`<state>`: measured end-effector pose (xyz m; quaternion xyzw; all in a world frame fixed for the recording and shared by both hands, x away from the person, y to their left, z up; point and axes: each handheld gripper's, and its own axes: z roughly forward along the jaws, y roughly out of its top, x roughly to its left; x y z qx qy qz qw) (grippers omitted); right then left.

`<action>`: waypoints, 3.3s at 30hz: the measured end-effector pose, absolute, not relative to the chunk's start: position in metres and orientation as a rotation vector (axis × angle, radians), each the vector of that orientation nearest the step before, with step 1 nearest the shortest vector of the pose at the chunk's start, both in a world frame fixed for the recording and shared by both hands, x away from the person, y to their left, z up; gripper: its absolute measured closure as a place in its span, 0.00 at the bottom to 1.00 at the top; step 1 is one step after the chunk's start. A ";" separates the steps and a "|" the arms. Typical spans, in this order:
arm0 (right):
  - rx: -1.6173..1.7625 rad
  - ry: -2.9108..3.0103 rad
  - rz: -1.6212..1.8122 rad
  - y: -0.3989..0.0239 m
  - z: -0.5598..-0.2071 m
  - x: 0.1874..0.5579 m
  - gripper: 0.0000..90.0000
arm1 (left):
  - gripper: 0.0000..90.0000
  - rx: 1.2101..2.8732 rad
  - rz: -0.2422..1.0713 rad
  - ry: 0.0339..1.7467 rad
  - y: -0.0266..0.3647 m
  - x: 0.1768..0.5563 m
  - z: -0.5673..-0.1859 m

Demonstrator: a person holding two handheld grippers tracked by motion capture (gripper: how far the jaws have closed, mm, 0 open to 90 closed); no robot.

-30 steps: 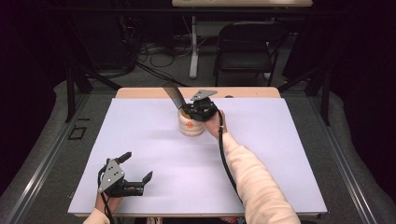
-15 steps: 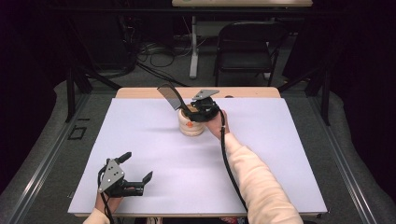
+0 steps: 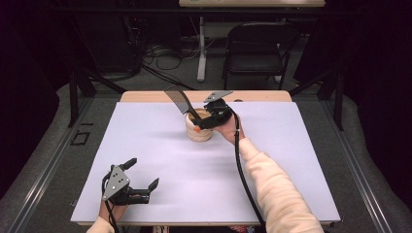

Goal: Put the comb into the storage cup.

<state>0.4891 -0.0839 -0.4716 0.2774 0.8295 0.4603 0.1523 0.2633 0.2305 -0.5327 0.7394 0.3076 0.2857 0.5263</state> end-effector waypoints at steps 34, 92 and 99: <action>0.779 2.487 1.296 -0.131 -0.462 0.436 0.00 | 0.00 1.766 0.687 0.737 0.231 0.262 -0.533; 0.759 2.404 1.275 -0.209 -0.479 0.330 0.00 | 0.00 1.768 0.683 0.742 0.231 0.263 -0.533; 0.765 2.397 1.267 -0.215 -0.483 0.320 0.00 | 0.00 1.768 0.684 0.741 0.231 0.263 -0.533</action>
